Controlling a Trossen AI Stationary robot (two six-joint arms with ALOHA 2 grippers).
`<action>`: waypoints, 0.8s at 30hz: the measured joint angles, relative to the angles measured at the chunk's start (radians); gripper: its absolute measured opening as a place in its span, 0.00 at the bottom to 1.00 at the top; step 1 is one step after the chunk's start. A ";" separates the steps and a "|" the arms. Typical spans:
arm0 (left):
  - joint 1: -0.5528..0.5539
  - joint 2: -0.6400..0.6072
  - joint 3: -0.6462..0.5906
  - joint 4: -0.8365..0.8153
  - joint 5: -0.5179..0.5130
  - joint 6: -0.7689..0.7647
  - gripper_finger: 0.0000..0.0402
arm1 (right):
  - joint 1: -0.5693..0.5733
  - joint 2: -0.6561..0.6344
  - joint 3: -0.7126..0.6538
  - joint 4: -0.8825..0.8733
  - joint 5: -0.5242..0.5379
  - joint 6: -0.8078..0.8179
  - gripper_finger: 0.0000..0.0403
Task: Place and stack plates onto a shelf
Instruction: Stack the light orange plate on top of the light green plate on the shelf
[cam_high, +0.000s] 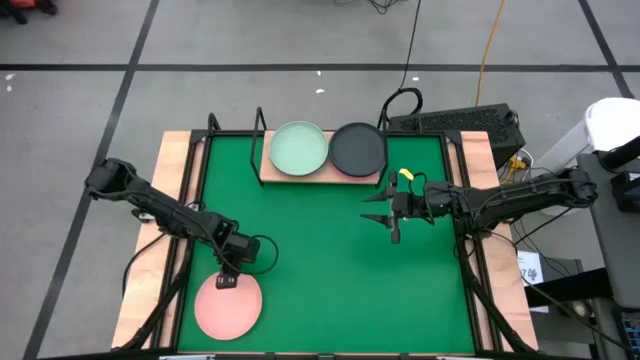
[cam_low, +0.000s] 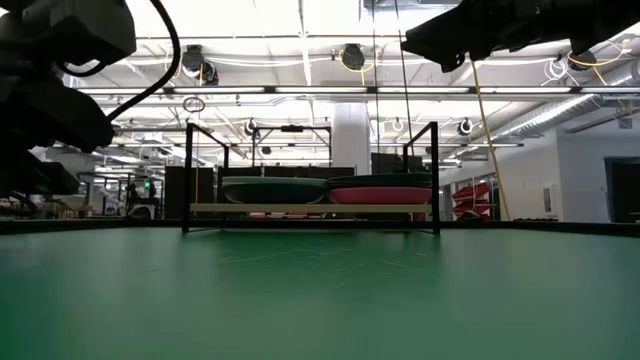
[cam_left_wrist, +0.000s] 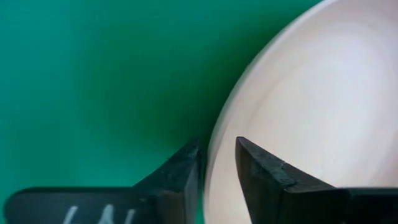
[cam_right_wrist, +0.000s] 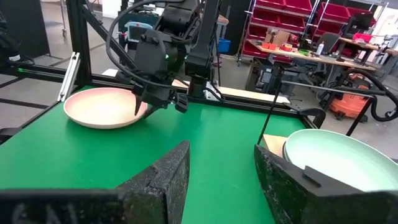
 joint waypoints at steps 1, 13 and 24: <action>0.000 0.000 -0.002 0.000 0.000 0.002 0.24 | 0.000 0.000 0.000 0.000 0.000 0.003 0.40; 0.017 -0.001 -0.002 0.003 0.003 0.048 0.03 | 0.000 0.000 0.000 0.000 0.000 0.025 0.40; 0.057 -0.001 0.002 0.002 0.000 0.068 0.03 | 0.000 0.000 0.000 -0.008 0.000 0.025 0.40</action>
